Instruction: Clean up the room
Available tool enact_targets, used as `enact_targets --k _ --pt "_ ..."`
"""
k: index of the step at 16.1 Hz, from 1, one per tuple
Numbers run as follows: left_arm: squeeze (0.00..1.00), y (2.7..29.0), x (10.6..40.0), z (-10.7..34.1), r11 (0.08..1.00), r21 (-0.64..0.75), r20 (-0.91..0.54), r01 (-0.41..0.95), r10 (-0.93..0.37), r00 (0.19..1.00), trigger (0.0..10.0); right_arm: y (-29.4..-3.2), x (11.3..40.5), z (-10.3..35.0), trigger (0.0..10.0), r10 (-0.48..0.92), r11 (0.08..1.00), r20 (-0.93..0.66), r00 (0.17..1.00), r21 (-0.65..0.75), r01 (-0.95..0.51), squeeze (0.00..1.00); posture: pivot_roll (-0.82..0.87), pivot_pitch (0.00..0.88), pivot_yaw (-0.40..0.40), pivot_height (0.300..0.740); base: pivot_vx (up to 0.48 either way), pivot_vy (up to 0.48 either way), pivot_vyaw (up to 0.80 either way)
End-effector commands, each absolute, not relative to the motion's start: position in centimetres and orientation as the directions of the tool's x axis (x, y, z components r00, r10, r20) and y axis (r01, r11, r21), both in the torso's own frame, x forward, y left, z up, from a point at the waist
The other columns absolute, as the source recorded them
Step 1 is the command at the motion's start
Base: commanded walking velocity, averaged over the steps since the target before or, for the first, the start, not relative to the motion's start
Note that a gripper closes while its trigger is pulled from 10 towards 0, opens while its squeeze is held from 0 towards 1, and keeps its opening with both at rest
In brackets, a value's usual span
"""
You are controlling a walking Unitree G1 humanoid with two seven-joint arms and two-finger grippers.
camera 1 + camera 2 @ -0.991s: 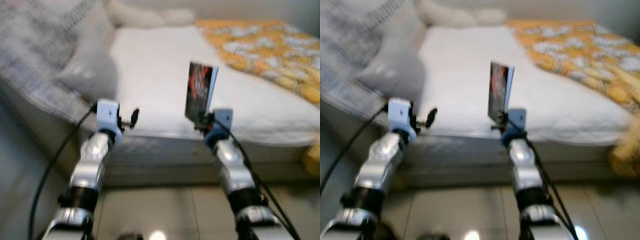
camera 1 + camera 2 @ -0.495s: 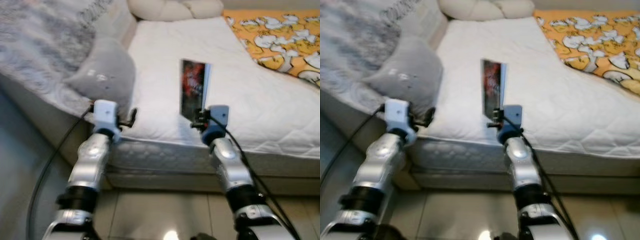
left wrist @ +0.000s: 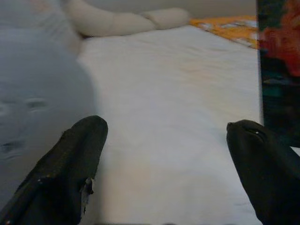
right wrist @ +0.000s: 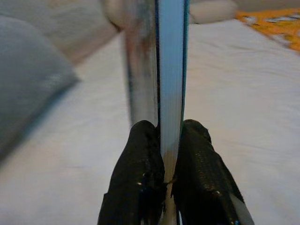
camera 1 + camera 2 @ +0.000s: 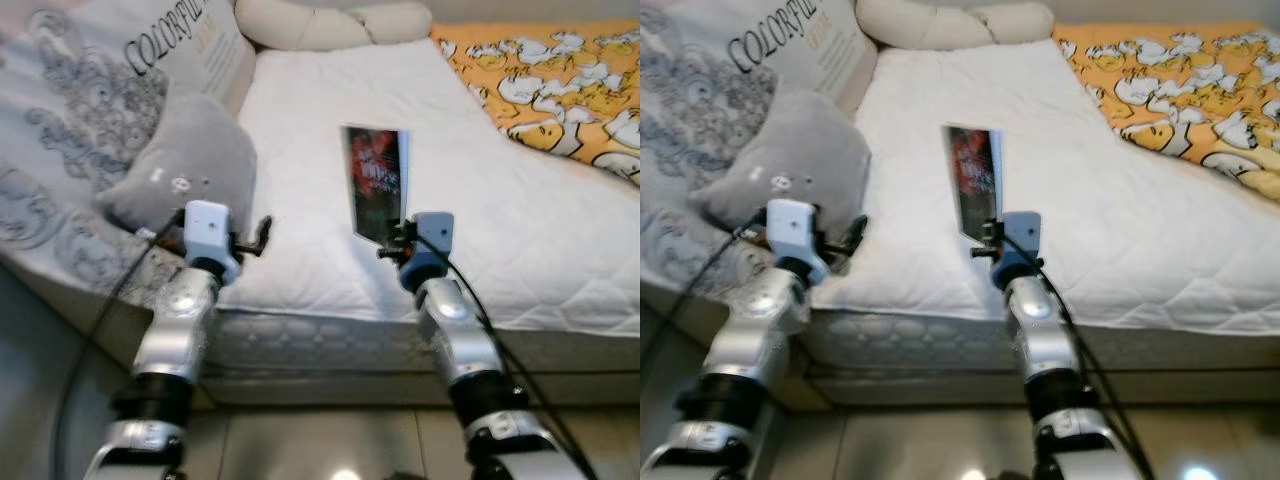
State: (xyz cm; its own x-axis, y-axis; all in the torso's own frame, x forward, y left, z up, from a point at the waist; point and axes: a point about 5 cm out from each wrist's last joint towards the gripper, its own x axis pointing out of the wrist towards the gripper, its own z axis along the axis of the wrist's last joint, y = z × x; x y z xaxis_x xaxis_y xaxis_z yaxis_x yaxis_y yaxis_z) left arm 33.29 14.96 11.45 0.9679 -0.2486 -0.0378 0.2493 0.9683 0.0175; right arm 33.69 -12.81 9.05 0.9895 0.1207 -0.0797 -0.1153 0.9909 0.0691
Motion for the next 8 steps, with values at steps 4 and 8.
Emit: enact_targets --k 4,8 --pt "0.00 16.01 33.65 12.10 0.975 0.034 -0.029 0.221 -0.221 0.975 10.0 -12.73 34.47 10.90 10.0 0.120 0.990 -0.009 0.993 0.074 -0.119 0.00 -0.03 0.000 0.044 0.740 0.375 0.000 0.00" --pt "0.00 16.05 33.76 12.11 0.975 0.030 -0.033 0.219 -0.218 0.975 10.0 -12.69 34.54 10.91 10.0 0.126 0.989 -0.014 0.992 0.077 -0.125 0.00 -0.03 0.000 0.042 0.740 0.373 0.000 0.00"
